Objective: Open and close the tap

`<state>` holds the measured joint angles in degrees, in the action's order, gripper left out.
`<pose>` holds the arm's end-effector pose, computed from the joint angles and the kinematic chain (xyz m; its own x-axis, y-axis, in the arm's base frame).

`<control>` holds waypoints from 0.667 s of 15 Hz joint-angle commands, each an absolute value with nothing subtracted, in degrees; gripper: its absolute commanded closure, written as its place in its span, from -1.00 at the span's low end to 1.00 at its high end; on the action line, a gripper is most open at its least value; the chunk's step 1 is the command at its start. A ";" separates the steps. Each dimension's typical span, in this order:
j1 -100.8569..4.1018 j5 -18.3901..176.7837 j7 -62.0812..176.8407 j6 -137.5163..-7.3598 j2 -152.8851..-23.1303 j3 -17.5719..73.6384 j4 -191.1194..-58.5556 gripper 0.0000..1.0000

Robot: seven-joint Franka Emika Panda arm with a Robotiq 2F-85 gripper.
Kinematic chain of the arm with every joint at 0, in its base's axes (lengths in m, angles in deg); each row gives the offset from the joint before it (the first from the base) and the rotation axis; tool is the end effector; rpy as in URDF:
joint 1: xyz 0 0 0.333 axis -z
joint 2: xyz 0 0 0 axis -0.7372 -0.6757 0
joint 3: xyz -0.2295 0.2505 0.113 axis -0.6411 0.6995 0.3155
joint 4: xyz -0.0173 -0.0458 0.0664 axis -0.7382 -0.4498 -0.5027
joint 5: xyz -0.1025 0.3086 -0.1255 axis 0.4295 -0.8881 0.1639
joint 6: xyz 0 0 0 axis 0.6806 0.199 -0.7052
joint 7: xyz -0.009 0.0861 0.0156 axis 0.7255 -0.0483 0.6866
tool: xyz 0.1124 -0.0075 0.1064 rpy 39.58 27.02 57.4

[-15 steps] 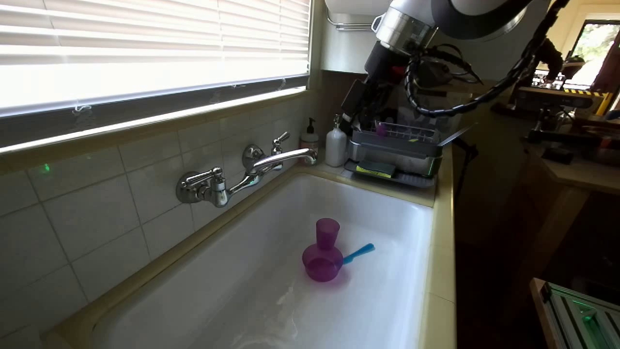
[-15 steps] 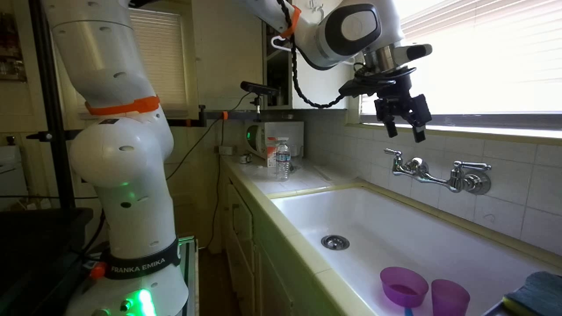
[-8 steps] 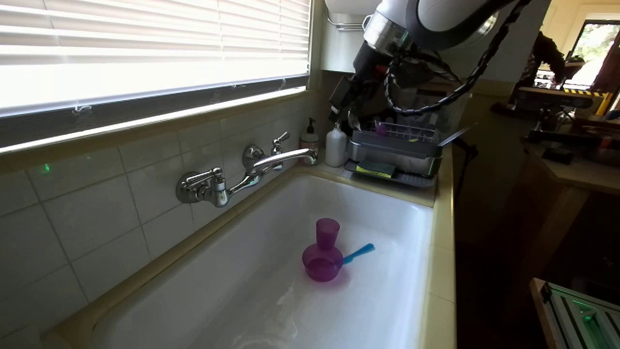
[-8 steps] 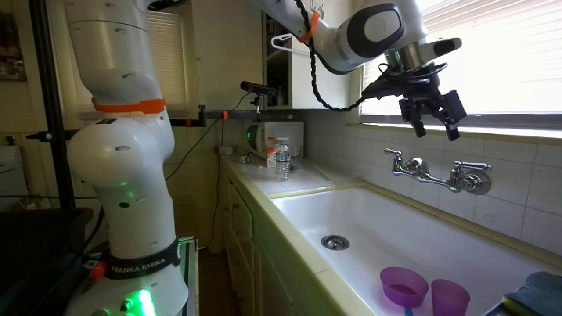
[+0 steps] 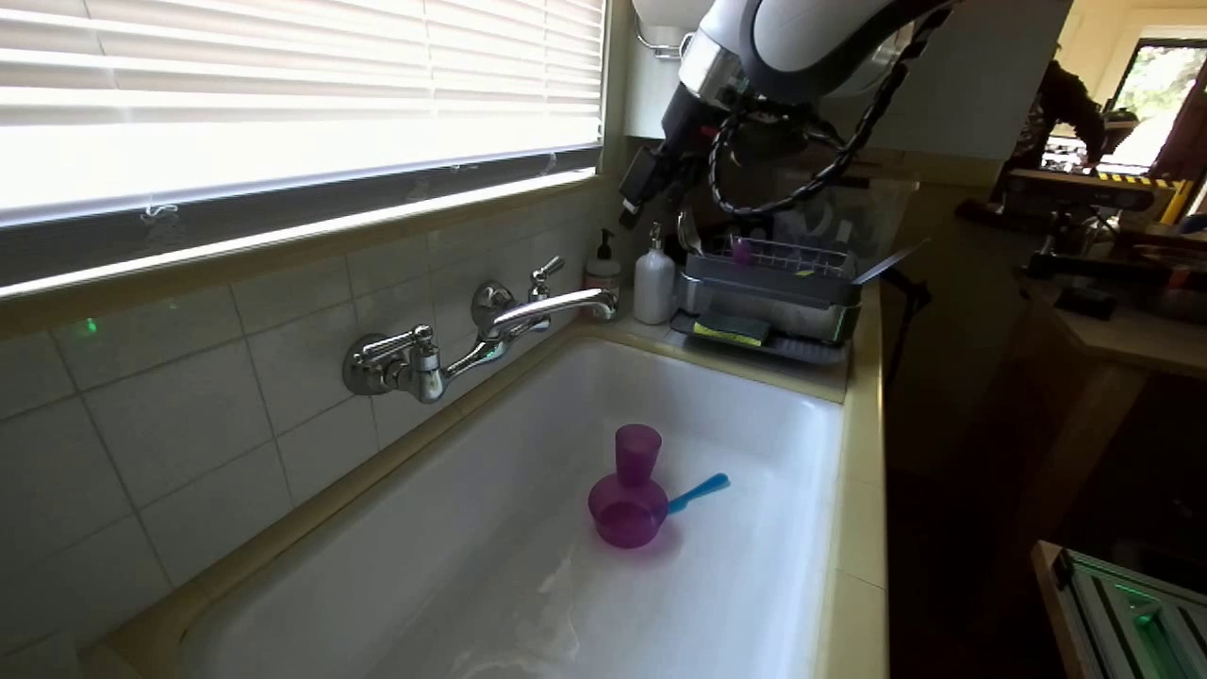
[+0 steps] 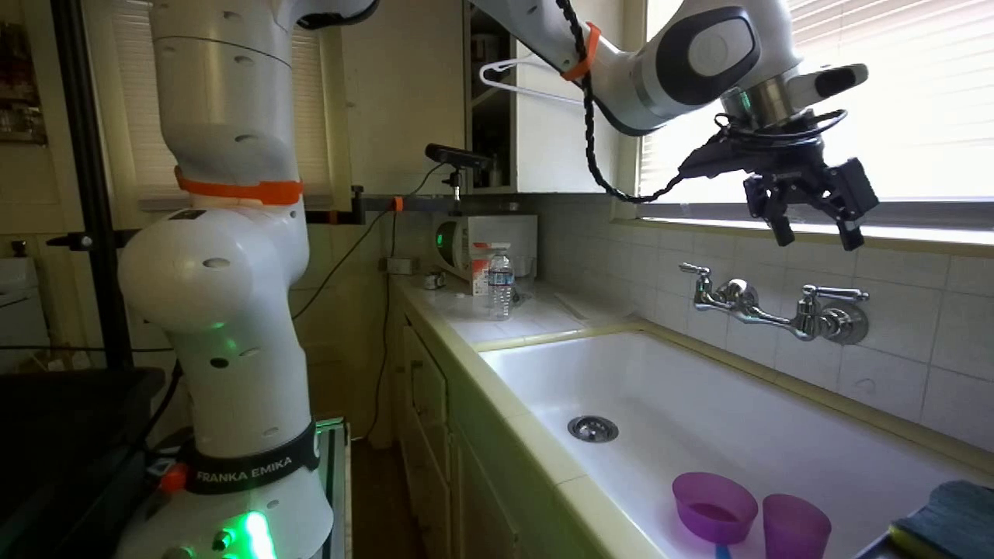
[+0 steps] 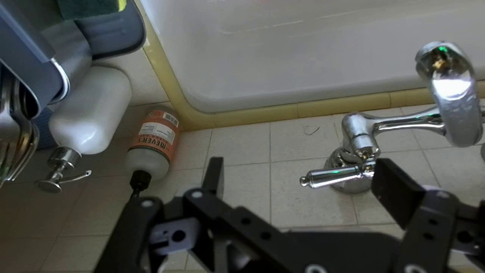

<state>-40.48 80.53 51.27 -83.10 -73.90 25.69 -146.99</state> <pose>0.5711 -0.1354 0.5130 0.8750 -0.1150 0.4702 -0.1737 -0.9813 0.0832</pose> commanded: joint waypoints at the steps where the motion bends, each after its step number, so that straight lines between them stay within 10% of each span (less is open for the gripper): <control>1: -40.09 79.72 48.13 -81.84 -78.33 25.24 -141.48 -1.00; 10: -39.07 79.25 43.82 -81.87 -86.91 25.75 -131.69 -1.00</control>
